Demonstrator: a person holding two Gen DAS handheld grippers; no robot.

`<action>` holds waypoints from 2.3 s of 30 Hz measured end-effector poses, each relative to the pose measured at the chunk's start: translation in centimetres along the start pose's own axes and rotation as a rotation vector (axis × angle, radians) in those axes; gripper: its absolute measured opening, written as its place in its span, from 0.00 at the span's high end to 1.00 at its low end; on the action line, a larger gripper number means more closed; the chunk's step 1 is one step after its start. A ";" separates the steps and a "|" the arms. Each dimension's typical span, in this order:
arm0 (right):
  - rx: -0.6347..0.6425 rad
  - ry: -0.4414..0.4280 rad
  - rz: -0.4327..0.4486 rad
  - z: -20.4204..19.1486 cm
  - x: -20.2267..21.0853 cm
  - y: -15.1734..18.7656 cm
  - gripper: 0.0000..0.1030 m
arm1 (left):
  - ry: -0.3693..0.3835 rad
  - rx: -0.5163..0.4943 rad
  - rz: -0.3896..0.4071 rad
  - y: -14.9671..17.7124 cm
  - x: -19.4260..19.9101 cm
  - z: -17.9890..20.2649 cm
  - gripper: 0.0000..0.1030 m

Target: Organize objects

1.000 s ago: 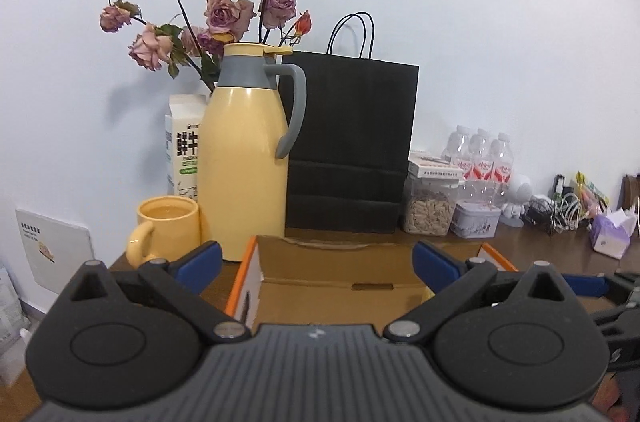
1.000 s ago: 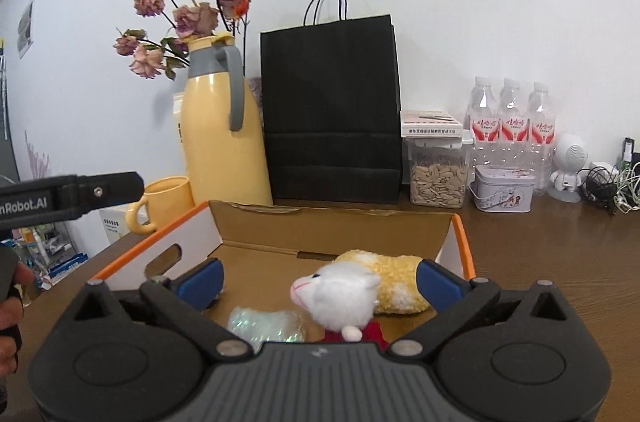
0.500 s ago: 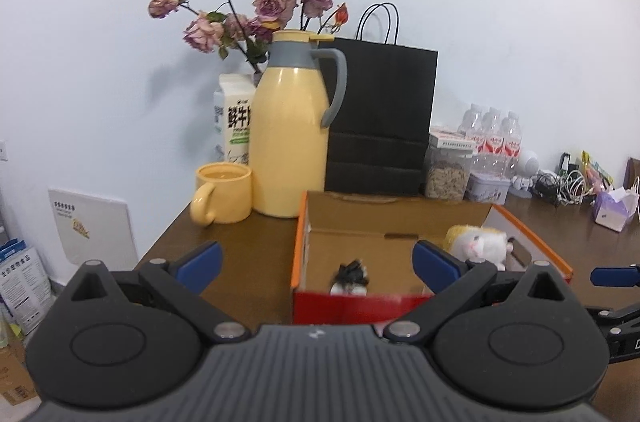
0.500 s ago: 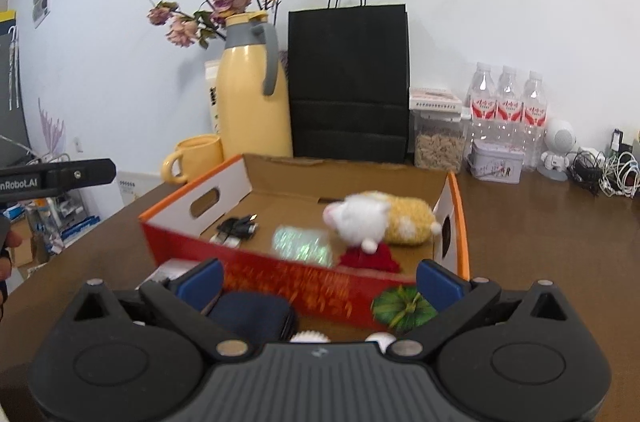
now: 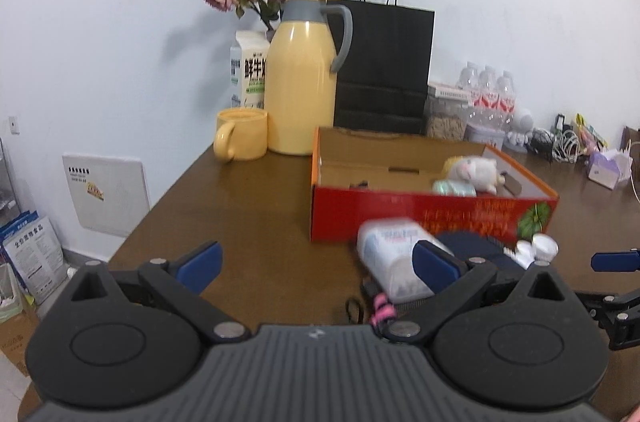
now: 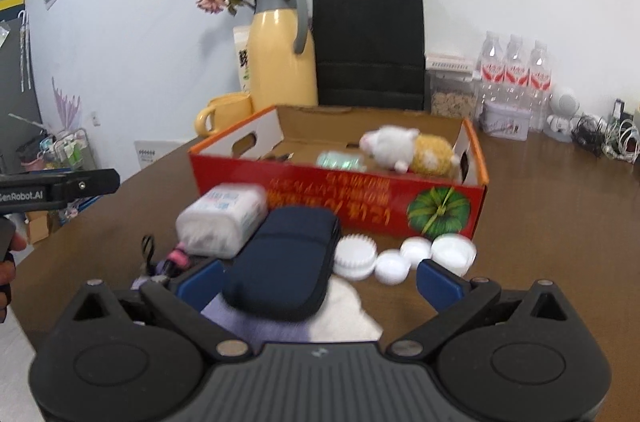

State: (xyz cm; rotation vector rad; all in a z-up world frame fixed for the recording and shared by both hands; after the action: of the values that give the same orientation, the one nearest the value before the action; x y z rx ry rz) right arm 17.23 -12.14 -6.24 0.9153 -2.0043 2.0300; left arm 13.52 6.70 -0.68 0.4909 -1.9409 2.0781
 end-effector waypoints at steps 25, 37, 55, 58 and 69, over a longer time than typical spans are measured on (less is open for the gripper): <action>0.163 -0.047 -0.107 -6.0 -2.6 5.3 0.00 | -0.006 0.072 -0.086 5.0 2.5 -2.3 0.00; 0.217 -0.035 -0.042 -6.3 -1.3 5.7 0.51 | -0.001 0.074 -0.088 5.0 2.5 -1.8 0.00; 0.181 -0.117 0.053 -6.2 1.9 4.1 0.96 | -0.013 0.072 -0.074 4.8 3.4 -1.7 0.00; 0.140 -0.169 0.070 -6.1 2.7 3.5 0.97 | -0.014 0.070 -0.069 4.6 3.7 -1.6 0.00; 0.089 -0.141 0.212 -3.9 5.6 -0.5 0.97 | -0.001 0.053 -0.052 3.2 3.4 -0.6 0.00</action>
State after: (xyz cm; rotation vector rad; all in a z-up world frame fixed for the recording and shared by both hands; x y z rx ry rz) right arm 11.73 -10.10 -2.69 0.9221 -2.1841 2.2401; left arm 9.08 6.85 -2.26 0.5471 -1.8573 2.1017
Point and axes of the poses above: each gripper's, at about its wrist camera, not at the fingertips, and x roughly against the way its jaws point, z to its right, y to its underside, the point moved 5 cm from there along -x, roughly the way its jaws point, and after that the axes turned 1 degree about z, right-handed, at the moved point
